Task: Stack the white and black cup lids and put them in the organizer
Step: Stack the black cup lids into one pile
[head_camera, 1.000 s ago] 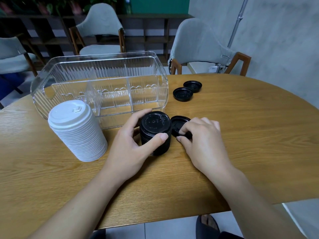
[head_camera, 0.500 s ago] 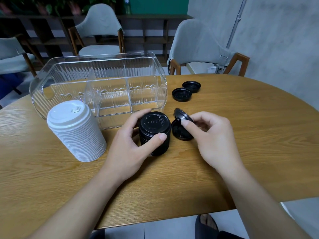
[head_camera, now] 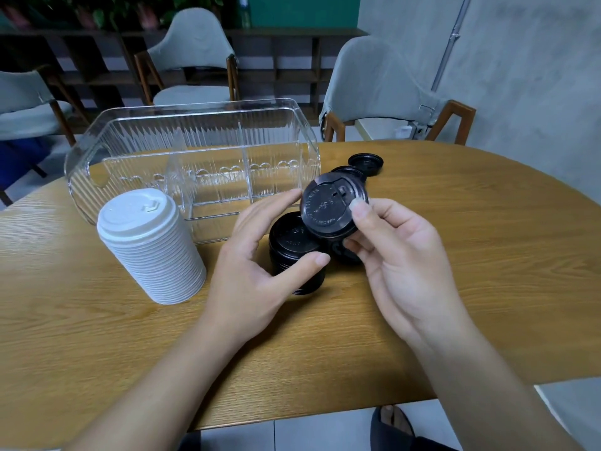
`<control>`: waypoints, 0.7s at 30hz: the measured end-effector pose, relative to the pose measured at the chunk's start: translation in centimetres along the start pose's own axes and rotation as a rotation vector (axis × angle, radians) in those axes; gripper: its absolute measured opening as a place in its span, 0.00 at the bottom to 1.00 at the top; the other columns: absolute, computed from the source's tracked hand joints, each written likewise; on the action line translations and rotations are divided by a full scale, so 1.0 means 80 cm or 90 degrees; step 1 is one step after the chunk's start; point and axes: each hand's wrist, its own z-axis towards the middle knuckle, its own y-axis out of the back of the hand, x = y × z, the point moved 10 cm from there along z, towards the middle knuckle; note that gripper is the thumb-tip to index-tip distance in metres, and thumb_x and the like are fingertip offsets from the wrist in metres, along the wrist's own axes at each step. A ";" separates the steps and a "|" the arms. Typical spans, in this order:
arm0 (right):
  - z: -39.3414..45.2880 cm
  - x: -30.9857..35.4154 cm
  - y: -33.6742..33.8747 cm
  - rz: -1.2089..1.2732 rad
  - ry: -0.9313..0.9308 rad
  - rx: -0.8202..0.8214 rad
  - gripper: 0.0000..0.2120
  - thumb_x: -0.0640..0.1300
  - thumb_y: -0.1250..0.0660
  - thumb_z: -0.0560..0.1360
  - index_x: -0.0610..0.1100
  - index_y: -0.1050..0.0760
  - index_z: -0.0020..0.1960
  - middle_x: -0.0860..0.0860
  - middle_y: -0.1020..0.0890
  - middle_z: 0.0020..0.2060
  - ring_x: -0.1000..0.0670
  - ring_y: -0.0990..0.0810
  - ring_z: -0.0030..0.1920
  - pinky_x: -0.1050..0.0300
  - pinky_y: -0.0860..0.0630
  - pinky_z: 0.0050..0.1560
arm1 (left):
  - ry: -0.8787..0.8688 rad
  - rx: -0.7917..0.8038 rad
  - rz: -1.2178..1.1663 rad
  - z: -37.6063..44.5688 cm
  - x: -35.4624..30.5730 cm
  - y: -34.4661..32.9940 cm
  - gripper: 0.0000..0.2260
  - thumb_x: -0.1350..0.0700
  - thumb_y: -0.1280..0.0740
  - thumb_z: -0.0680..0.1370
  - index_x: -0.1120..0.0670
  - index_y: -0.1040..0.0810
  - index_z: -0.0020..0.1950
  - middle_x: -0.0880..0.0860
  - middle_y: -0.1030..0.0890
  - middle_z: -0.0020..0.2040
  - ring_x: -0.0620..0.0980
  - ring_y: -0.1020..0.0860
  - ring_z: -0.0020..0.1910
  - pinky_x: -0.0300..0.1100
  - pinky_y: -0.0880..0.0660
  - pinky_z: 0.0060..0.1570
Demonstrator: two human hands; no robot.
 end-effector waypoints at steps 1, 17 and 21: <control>-0.002 -0.001 -0.007 0.006 -0.002 0.016 0.17 0.42 0.27 0.80 0.31 0.20 0.64 0.36 0.12 0.57 0.41 0.13 0.57 0.42 0.20 0.66 | -0.007 -0.005 0.003 0.000 -0.001 0.001 0.35 0.47 0.18 0.76 0.50 0.23 0.81 0.44 0.19 0.76 0.51 0.25 0.80 0.44 0.31 0.80; -0.011 0.028 -0.025 -0.314 0.183 0.028 0.23 0.41 0.18 0.75 0.49 0.18 0.69 0.54 0.13 0.62 0.48 0.15 0.65 0.40 0.19 0.65 | -0.029 -0.047 0.033 -0.003 0.002 0.014 0.33 0.49 0.17 0.76 0.50 0.22 0.80 0.43 0.18 0.73 0.54 0.24 0.76 0.49 0.28 0.78; -0.017 0.038 -0.031 -0.460 0.246 0.048 0.32 0.45 0.15 0.73 0.50 0.21 0.74 0.57 0.19 0.72 0.51 0.23 0.75 0.49 0.24 0.73 | -0.047 -0.045 0.052 -0.004 -0.003 0.011 0.30 0.49 0.19 0.78 0.48 0.22 0.79 0.39 0.19 0.73 0.53 0.25 0.76 0.41 0.30 0.76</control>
